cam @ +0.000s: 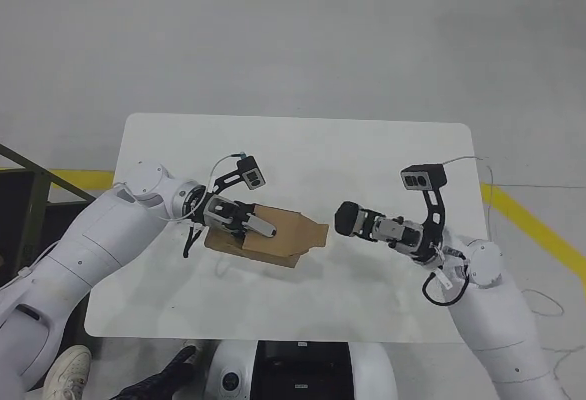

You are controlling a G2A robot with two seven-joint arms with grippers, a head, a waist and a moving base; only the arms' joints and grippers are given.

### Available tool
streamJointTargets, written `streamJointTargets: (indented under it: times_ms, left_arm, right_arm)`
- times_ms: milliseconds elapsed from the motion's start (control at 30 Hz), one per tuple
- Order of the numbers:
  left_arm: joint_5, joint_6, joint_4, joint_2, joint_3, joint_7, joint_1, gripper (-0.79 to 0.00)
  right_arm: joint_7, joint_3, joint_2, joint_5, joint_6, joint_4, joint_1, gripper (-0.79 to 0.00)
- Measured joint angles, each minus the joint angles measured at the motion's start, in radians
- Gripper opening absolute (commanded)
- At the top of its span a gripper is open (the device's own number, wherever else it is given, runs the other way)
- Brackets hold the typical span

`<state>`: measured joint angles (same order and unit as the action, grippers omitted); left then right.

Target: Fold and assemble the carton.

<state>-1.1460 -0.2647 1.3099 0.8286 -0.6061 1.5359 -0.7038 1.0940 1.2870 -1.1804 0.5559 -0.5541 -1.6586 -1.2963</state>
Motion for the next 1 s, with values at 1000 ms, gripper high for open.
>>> streamJointTargets:
  times_ms: [1000]
  left_arm:
    - [0.0, 0.0, 0.0, 0.0, 0.0, 0.0, 0.0, -0.785]
  right_arm:
    - [-0.311, -0.101, 0.01, -0.892, 0.155, -0.223, 0.027, 0.0]
